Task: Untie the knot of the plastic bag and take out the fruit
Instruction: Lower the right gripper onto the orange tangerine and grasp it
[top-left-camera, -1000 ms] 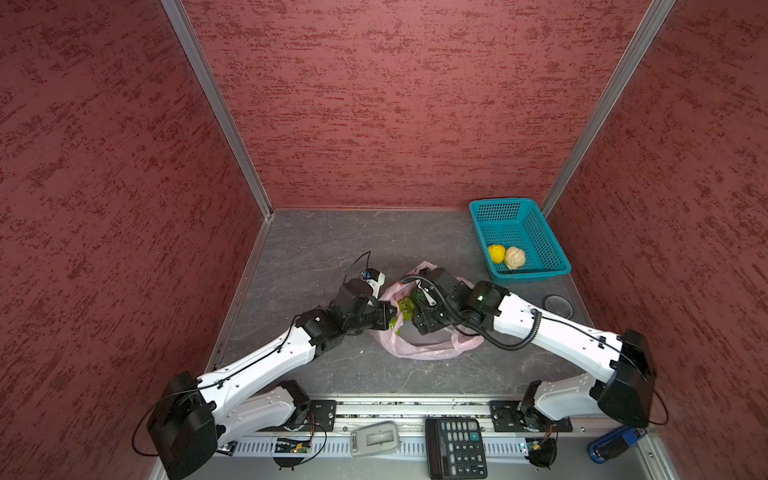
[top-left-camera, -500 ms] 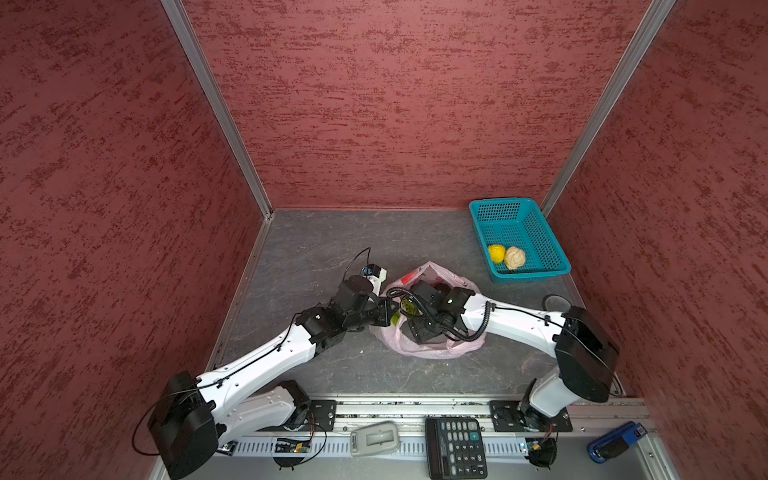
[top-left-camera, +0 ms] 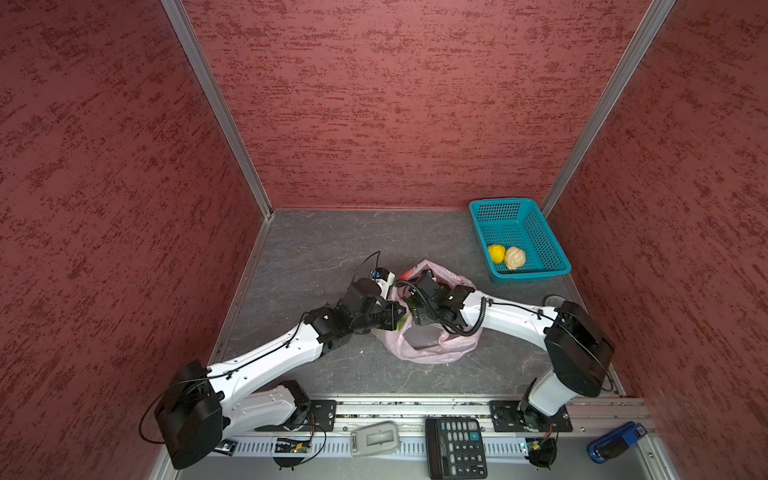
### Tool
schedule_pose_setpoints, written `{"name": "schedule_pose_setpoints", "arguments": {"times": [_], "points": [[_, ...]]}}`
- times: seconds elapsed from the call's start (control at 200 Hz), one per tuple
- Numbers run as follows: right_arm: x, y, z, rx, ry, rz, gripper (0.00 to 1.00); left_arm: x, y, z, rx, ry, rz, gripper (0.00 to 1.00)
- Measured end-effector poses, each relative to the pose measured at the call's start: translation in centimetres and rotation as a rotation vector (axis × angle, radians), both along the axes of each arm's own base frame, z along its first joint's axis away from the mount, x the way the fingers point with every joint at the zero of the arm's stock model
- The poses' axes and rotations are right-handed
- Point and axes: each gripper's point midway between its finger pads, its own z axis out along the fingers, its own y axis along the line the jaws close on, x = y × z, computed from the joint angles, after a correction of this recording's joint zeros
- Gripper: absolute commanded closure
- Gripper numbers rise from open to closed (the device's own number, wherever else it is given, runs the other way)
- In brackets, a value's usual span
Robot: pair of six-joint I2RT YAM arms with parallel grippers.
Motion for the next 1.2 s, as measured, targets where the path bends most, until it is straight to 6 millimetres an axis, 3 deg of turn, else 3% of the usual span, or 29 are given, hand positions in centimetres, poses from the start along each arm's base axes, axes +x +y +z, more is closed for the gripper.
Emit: {"name": "schedule_pose_setpoints", "arguments": {"times": [0.2, 0.541, 0.676, 0.832, 1.002, 1.197], "points": [[1.2, -0.3, -1.2, -0.003, -0.001, -0.027, 0.24, -0.1, -0.2, -0.1, 0.001, 0.000, -0.002, 1.00], [1.3, 0.0, -3.1, -0.017, 0.015, -0.018, 0.35, 0.1, -0.2, -0.1, 0.004, -0.009, 0.011, 1.00], [1.4, 0.0, -3.1, -0.012, 0.012, -0.018, 0.48, 0.3, -0.2, 0.1, -0.002, -0.014, 0.013, 1.00], [1.5, 0.2, -3.0, -0.001, 0.005, -0.018, 0.56, 0.3, -0.3, 0.2, -0.006, -0.019, 0.014, 1.00], [1.0, 0.5, -2.6, 0.022, 0.020, -0.004, 0.57, 0.3, -0.3, 0.2, -0.006, -0.019, 0.014, 1.00], [-0.5, 2.0, 0.4, 0.097, 0.008, 0.041, 0.57, 0.5, -0.3, 0.3, -0.007, -0.025, 0.020, 1.00]]}}
